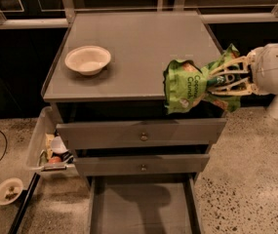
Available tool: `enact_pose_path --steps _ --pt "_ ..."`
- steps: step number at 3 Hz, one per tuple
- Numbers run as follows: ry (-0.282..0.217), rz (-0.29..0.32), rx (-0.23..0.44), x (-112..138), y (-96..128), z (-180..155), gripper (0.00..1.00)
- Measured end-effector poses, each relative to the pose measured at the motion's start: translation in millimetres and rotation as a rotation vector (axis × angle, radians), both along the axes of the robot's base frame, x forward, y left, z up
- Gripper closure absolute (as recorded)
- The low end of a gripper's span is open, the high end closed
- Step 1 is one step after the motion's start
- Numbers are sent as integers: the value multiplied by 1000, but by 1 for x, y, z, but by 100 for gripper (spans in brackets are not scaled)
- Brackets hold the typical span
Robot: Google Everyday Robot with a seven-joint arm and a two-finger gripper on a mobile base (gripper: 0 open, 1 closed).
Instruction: Pick green rice chip bag from bottom drawer and place on counter
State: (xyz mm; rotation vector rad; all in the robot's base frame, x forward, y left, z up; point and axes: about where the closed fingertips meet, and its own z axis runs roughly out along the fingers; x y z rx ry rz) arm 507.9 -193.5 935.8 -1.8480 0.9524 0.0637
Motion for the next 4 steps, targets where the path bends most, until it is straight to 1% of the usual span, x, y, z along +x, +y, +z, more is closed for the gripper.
enact_pose_path --steps 1,2,3,4 --pt "-13 -2 13 11 5 -1 100" --pt "-20 -42 52 56 4 -1 100" --pt "-6 -89 108 121 9 6 100" --pt "42 -199 145 172 12 1 100"
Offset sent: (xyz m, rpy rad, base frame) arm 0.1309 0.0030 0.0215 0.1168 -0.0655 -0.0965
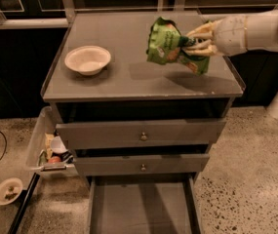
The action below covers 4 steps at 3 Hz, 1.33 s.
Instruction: Pick green rice chip bag from bottom drawer and place on counter
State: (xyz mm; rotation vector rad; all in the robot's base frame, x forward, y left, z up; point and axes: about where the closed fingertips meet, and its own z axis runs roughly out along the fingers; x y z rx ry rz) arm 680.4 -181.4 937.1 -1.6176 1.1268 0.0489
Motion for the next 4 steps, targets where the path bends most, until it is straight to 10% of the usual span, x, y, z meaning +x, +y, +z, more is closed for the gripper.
enact_pose_path --steps 2,4 --pt "162 -21 -62 43 33 -47 100" --pt "175 -5 -70 42 38 -51 60"
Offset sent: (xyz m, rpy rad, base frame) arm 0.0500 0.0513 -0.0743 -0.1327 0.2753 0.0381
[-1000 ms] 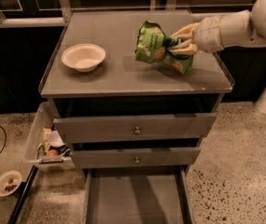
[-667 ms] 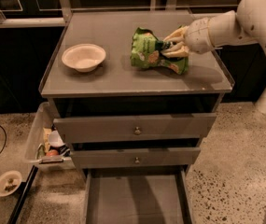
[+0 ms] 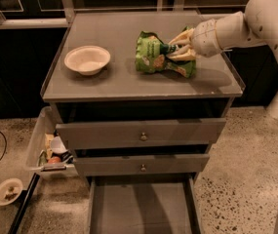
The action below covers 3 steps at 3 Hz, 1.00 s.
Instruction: Pick green rice chip bag from bottom drawer and place on counter
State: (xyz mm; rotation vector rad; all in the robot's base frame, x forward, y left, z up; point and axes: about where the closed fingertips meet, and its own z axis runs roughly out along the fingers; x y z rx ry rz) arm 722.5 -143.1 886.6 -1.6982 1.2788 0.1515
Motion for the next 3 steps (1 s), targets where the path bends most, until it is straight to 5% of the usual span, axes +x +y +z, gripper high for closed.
enact_pose_path --steps 2,3 --pt "0 0 0 0 0 0 13" --pt "0 0 0 0 0 0 0"
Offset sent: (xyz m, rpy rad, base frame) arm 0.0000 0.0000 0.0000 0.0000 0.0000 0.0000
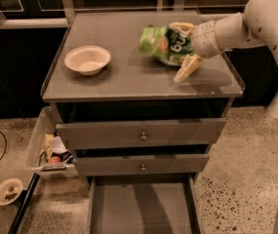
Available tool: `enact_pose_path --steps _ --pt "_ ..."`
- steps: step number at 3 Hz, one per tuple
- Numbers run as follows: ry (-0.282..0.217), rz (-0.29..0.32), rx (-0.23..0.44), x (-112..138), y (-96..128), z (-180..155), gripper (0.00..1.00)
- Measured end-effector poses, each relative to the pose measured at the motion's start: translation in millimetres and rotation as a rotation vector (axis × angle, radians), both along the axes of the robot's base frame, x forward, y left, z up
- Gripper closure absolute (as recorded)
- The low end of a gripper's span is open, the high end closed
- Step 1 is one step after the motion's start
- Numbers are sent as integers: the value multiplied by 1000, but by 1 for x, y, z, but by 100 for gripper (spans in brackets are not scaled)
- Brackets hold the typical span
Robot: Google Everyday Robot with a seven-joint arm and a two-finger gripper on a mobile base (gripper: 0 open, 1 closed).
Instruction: Pick green rice chip bag from bottom drawer and place on counter
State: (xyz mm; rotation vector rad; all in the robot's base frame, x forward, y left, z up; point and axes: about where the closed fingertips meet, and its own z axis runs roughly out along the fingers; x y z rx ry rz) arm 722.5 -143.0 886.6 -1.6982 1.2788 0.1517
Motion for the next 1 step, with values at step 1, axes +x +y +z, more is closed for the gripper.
enact_pose_path --steps 1 --pt "0 0 0 0 0 0 0"
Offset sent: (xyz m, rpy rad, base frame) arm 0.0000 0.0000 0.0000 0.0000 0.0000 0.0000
